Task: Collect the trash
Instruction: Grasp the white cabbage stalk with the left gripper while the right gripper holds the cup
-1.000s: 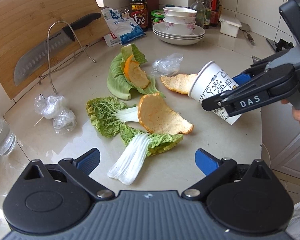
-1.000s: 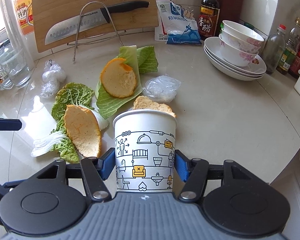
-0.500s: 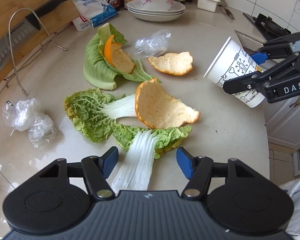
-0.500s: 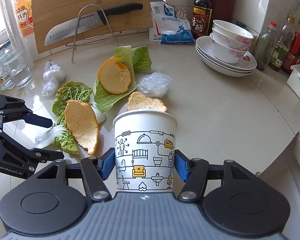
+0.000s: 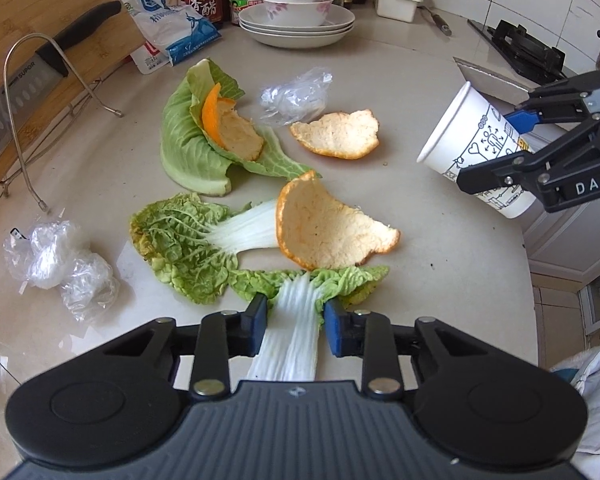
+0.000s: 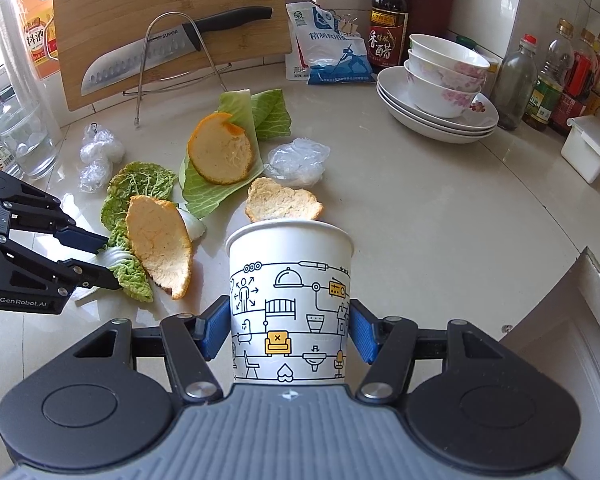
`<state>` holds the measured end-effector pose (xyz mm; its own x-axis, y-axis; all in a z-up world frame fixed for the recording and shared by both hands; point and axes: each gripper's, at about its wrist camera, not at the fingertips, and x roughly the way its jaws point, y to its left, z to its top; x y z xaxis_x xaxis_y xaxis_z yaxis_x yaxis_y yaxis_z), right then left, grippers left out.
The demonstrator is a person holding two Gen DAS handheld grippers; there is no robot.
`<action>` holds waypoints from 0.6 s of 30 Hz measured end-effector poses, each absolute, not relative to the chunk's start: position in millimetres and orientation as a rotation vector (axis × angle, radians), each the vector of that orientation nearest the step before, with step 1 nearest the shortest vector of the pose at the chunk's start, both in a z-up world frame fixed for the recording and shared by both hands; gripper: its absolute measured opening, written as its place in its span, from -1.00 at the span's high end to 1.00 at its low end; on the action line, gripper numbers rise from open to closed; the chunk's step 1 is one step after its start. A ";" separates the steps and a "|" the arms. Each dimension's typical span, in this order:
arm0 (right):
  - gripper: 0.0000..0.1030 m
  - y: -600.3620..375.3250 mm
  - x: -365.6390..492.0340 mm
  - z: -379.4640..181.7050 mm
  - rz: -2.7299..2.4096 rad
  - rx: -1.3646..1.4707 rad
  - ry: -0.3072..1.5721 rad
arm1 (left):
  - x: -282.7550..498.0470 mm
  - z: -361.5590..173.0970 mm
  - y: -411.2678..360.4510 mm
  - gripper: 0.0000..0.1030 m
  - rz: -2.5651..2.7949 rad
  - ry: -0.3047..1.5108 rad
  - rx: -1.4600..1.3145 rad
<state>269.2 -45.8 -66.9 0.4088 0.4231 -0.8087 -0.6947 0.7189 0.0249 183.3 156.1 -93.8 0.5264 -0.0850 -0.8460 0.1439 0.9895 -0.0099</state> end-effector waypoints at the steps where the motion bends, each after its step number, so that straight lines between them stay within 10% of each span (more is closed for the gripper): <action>1: -0.29 -46.6 268.9 -65.9 0.728 -0.340 0.901 | 181.8 -92.7 156.2 0.46 -0.130 1.009 0.061; 18: -0.29 -67.9 255.1 -56.2 0.797 -0.333 0.879 | 148.9 -52.1 126.6 0.48 -0.097 0.976 0.056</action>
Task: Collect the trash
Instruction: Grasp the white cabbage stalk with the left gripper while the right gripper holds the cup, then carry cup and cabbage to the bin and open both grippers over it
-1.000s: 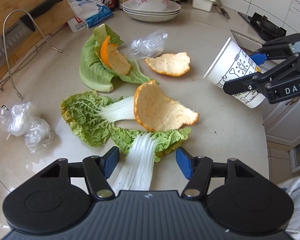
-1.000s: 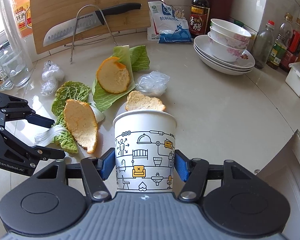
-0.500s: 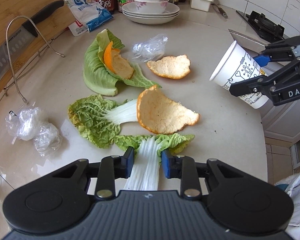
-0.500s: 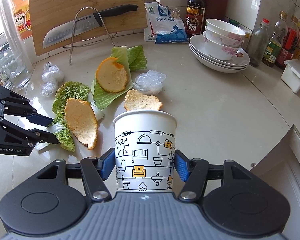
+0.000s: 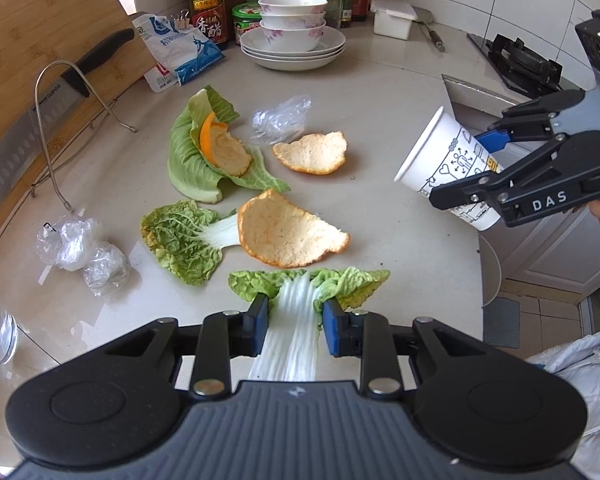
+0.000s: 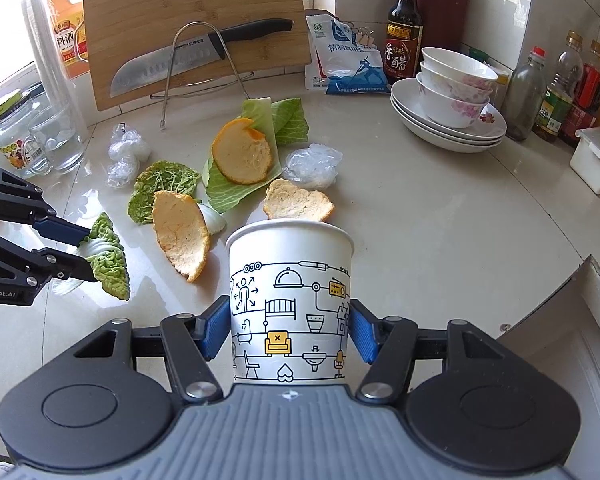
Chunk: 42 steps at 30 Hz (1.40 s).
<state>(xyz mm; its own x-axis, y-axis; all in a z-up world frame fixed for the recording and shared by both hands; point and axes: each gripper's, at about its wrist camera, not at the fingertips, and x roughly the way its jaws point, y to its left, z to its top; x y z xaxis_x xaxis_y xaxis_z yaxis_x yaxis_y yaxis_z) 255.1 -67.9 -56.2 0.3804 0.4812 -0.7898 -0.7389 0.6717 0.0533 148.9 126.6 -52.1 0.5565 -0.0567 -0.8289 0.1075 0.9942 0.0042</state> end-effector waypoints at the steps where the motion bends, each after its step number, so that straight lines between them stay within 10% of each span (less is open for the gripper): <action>1: -0.29 -71.3 254.5 -55.5 0.798 -0.330 0.880 | 148.5 -50.0 122.4 0.48 -0.098 0.973 0.058; 21: -0.30 -221.4 255.7 -68.5 0.512 -0.195 0.908 | 199.7 -36.9 -4.6 0.48 -0.323 0.900 0.118; 42: -0.31 -325.6 317.1 -218.1 0.305 -0.132 1.149 | 265.0 -74.3 -122.9 0.48 -0.392 0.925 0.111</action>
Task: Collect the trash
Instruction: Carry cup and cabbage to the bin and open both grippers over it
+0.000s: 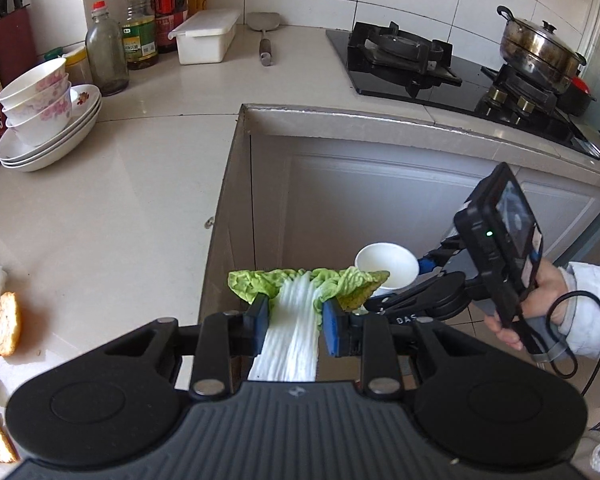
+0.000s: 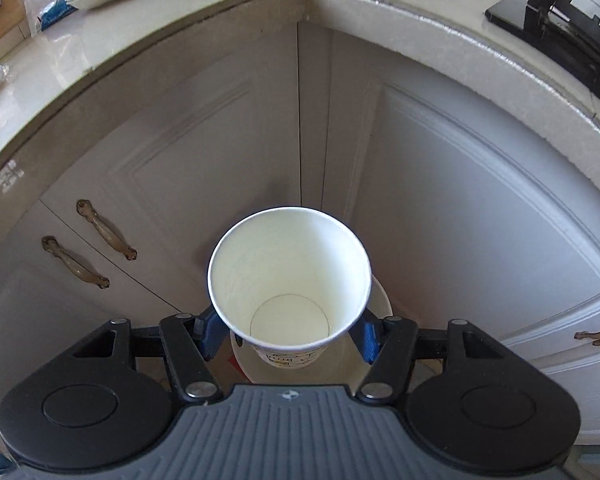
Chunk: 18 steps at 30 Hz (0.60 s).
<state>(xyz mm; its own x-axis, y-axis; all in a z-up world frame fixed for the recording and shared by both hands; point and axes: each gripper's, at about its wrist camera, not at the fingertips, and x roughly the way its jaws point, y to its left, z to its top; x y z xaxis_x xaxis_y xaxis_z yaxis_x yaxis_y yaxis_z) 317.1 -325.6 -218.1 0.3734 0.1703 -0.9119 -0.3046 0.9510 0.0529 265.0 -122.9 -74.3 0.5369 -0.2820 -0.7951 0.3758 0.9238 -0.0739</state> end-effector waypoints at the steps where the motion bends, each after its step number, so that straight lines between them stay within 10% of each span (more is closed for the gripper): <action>1: -0.32 -325.3 321.1 -226.0 0.306 -0.131 1.168 | 266.6 -75.7 -126.3 0.48 -0.398 0.925 0.111; 6: -0.83 -327.8 335.3 -244.2 0.277 -0.111 1.181 | 274.3 -79.8 -139.5 0.48 -0.397 0.934 0.125; 18: -0.95 -350.2 309.1 -204.0 0.239 -0.106 1.076 | 294.1 -97.3 -171.7 0.48 -0.445 0.942 0.146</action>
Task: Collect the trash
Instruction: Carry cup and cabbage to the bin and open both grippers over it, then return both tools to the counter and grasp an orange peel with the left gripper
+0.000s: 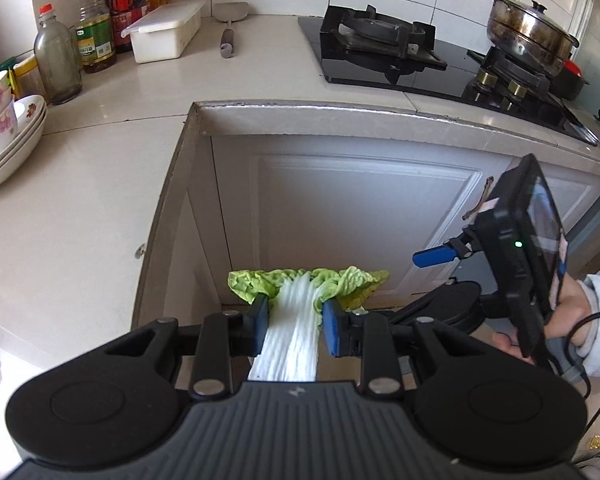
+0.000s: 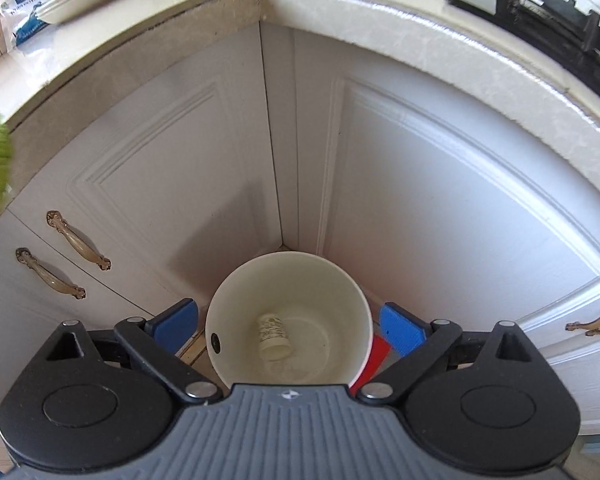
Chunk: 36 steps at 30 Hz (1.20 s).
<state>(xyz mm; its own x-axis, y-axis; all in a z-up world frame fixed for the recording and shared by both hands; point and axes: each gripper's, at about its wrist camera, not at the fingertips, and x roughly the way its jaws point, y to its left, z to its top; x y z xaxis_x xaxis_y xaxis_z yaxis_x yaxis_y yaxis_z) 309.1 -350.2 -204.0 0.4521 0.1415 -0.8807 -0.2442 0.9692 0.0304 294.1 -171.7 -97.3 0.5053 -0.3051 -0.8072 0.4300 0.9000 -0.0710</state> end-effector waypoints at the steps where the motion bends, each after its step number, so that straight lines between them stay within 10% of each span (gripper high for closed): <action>1: -0.96 -353.3 304.5 -200.5 0.231 -0.104 1.066 | 296.2 -100.8 -174.6 0.48 -0.450 0.948 0.144; 18: -1.00 -398.5 231.5 -153.9 0.089 -0.071 0.982 | 351.0 -203.5 -246.5 0.46 -0.467 1.085 0.155; 24: -1.00 -406.0 224.2 -147.5 0.076 -0.040 0.963 | 365.0 -218.4 -255.7 -0.47 -0.394 1.065 0.159; 36: -1.00 -392.8 228.8 -139.9 0.135 -0.066 0.938 | 352.9 -185.8 -242.0 -0.67 -0.357 0.997 0.172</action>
<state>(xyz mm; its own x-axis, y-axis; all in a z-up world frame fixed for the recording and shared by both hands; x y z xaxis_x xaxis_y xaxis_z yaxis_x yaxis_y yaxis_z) 228.8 -392.8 -139.9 0.5840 0.0873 -0.8071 -0.1445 0.9895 0.0025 352.9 -242.0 -185.8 0.4909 -0.2144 -0.8444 0.3703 0.9287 -0.0205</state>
